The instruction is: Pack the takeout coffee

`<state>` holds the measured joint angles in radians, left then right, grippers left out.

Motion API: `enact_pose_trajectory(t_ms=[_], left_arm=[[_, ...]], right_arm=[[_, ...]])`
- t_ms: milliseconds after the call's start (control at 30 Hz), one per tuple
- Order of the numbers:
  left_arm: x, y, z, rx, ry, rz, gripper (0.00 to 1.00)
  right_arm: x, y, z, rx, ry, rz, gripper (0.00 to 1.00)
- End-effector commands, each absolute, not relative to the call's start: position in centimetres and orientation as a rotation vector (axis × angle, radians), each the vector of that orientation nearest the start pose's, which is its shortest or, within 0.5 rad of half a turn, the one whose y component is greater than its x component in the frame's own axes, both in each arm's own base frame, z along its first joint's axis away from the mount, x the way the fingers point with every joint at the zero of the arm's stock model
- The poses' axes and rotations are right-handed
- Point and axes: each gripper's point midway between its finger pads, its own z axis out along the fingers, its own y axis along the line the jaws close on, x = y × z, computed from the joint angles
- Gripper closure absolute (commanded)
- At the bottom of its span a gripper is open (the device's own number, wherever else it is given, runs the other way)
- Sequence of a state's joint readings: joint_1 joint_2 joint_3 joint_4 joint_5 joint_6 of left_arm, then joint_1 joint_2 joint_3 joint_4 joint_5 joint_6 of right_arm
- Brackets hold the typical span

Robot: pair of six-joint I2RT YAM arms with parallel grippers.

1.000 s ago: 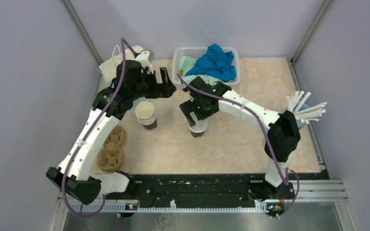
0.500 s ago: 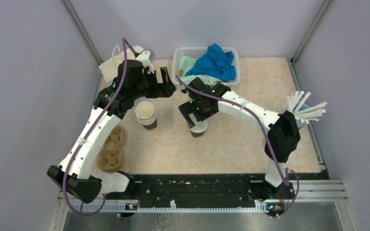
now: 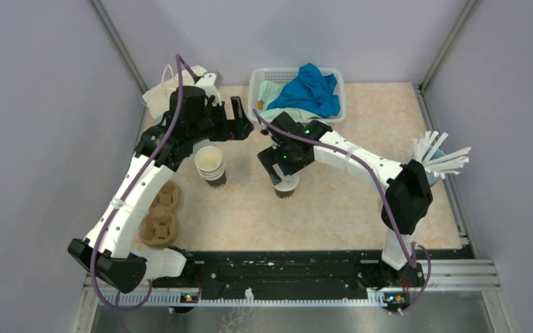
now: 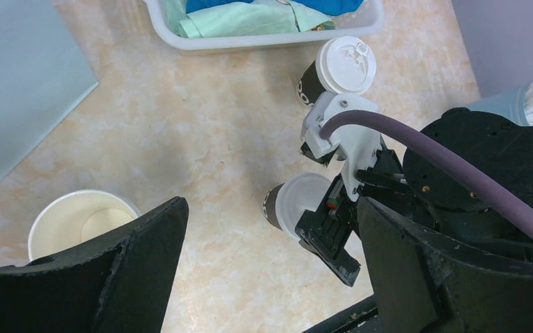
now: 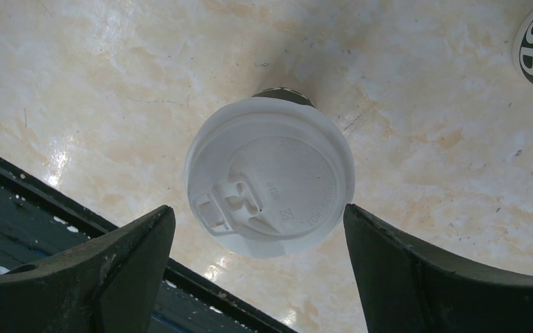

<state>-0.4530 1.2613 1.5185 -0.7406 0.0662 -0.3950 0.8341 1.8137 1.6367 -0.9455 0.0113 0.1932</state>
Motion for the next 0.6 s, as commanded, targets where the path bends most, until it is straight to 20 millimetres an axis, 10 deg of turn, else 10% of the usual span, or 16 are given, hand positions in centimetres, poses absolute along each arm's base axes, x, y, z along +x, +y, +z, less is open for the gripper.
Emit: enact_pose_trajectory(t_ms=[0, 567], left_arm=[[32.29, -18.84, 35.8, 0.099, 2.029, -0.618, 0.02], [32.3, -18.84, 36.14, 0.1, 2.018, -0.623, 0.02]], right_arm=[[26.88, 30.97, 14.65, -0.873, 2.563, 0.294, 0.1], [26.58, 31.4, 13.74, -0.92, 2.569, 0.284, 0.04]])
